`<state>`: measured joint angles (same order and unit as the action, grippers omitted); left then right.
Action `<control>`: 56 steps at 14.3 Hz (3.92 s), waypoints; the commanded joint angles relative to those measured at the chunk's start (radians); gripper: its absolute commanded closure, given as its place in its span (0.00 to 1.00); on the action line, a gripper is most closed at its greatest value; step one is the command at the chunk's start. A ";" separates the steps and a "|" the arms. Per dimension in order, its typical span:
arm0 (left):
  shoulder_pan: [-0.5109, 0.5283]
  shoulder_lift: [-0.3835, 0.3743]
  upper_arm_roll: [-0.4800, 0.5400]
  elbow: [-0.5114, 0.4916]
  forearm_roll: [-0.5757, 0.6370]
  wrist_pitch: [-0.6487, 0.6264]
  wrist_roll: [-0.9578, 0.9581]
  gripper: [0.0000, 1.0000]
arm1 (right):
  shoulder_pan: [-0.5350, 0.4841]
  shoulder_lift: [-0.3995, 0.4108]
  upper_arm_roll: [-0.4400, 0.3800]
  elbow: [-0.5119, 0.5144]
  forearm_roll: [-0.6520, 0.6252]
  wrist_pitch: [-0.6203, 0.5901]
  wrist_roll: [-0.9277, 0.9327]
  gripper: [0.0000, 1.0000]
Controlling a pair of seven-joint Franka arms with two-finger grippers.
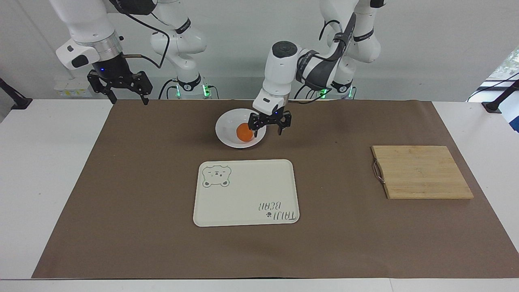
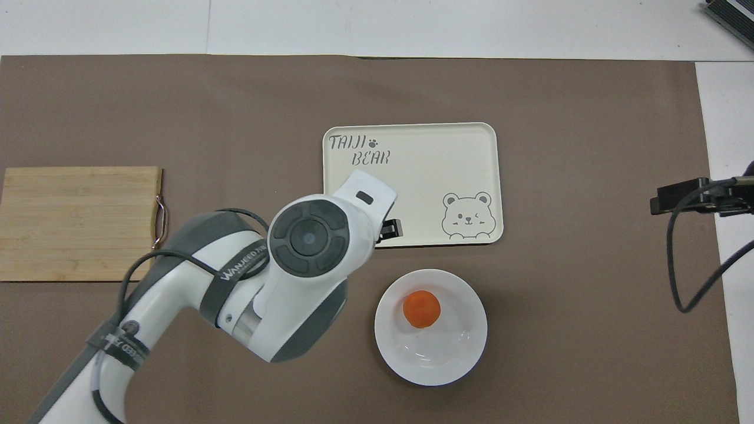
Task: Place orange and plate with both arms
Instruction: 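Return the left gripper to the board while the right gripper reaches the plate, then grip the plate rim nearest the right gripper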
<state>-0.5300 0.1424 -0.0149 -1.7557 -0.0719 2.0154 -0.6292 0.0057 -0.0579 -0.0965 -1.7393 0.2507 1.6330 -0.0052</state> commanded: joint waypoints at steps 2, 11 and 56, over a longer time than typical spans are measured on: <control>0.145 -0.040 -0.011 0.034 -0.029 -0.113 0.204 0.00 | -0.015 -0.033 0.004 -0.202 0.204 0.108 -0.135 0.00; 0.396 -0.076 0.013 0.117 -0.013 -0.253 0.545 0.00 | -0.013 -0.063 0.006 -0.609 0.583 0.234 -0.543 0.00; 0.513 -0.113 0.010 0.189 0.087 -0.437 0.572 0.00 | 0.131 0.035 0.003 -0.879 1.021 0.289 -0.955 1.00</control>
<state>-0.0176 0.0286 -0.0027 -1.5717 -0.0038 1.5733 -0.0431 0.1488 -0.0089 -0.0934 -2.6342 1.2439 1.9546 -0.9862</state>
